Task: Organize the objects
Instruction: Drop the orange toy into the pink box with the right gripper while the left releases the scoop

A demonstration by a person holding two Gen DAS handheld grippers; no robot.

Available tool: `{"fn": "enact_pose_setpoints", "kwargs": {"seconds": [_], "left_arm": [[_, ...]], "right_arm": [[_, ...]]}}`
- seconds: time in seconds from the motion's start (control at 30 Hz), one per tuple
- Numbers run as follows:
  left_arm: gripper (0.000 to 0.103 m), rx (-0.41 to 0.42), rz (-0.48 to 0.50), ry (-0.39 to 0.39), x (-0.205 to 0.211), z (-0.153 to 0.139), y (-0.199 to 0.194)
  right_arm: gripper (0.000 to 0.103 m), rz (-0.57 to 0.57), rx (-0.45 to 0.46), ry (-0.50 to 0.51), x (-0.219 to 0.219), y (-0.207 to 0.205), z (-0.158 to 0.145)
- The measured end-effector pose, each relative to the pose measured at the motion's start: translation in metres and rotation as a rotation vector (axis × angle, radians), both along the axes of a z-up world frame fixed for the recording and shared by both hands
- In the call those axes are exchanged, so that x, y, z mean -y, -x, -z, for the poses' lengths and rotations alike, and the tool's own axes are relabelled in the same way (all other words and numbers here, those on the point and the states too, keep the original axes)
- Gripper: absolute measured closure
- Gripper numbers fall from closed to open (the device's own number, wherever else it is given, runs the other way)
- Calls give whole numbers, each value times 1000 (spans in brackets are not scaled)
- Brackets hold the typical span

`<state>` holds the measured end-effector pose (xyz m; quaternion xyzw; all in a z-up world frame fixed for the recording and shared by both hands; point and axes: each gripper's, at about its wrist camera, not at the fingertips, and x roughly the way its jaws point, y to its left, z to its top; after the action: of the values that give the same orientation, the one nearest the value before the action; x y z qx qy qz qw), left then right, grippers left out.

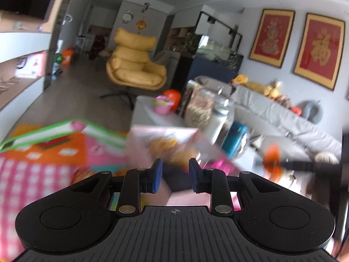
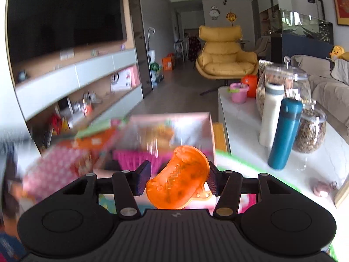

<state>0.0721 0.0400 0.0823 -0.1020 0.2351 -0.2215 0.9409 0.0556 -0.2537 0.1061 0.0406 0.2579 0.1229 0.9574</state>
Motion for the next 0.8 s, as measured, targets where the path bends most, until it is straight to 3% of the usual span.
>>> {"fn": "enact_pose_setpoints", "kwargs": {"seconds": [0.13, 0.23, 0.3, 0.4, 0.47, 0.53, 0.57, 0.67, 0.8], "left_arm": [[74, -66, -20, -17, -22, 15, 20], [74, -75, -69, -59, -42, 18, 33], [74, -69, -92, -64, -56, 20, 44], [74, -105, -113, -13, -74, 26, 51], [74, -123, -111, 9, -78, 32, 56], [74, -128, -108, 0, -76, 36, 58], [74, -129, -106, -7, -75, 37, 59], [74, -127, -99, -33, -76, 37, 65], [74, -112, -124, -59, -88, 34, 79]], "right_arm": [[49, -6, 3, -42, -4, -51, -31], [44, 41, -43, -10, -13, -88, -37], [43, -14, -71, -13, -18, -86, -33], [26, -113, -103, -6, -28, -61, -17], [26, -140, -115, 21, -36, -48, -2], [42, -142, -126, 60, -46, -48, 10], [45, -146, -139, 62, -50, -53, 14], [47, -107, -118, 76, -56, -65, 18], [47, -82, -163, 36, -56, -79, 27]]}}
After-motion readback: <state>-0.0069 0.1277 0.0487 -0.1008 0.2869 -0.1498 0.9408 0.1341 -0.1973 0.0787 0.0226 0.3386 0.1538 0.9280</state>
